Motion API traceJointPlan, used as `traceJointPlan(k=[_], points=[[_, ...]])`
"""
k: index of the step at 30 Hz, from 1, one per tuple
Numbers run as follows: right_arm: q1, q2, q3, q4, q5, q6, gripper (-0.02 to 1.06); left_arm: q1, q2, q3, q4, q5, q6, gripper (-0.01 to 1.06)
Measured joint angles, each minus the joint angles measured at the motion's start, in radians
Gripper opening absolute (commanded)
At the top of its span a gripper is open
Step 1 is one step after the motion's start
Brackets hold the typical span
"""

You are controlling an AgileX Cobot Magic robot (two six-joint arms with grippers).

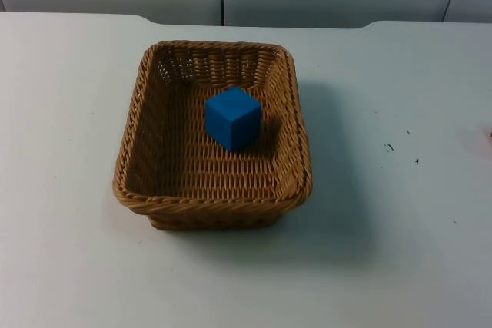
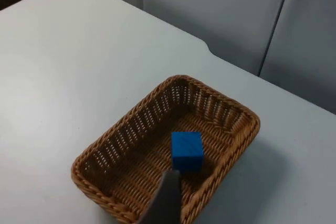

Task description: Pick up the basket with the left hand and place the blue cube into the basket with the right hand.

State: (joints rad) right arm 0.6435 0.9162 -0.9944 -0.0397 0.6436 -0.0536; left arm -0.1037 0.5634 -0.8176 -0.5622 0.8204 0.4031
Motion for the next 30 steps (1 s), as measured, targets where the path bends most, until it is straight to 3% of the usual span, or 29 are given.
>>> traceJointPlan(k=[13,27,30], points=[[0.0,-0.315,0.255,0.012,-0.019,-0.003,0.81,0.0,-0.21,0.138,0.025,0.002,-0.013,0.68],[0.0,-0.599,0.432,0.04,0.155,-0.001,0.81,0.0,-0.408,0.184,0.19,0.094,-0.12,0.68],[0.001,-0.669,0.441,0.045,0.233,0.001,0.81,0.0,-0.457,0.188,0.225,0.12,-0.141,0.68]])
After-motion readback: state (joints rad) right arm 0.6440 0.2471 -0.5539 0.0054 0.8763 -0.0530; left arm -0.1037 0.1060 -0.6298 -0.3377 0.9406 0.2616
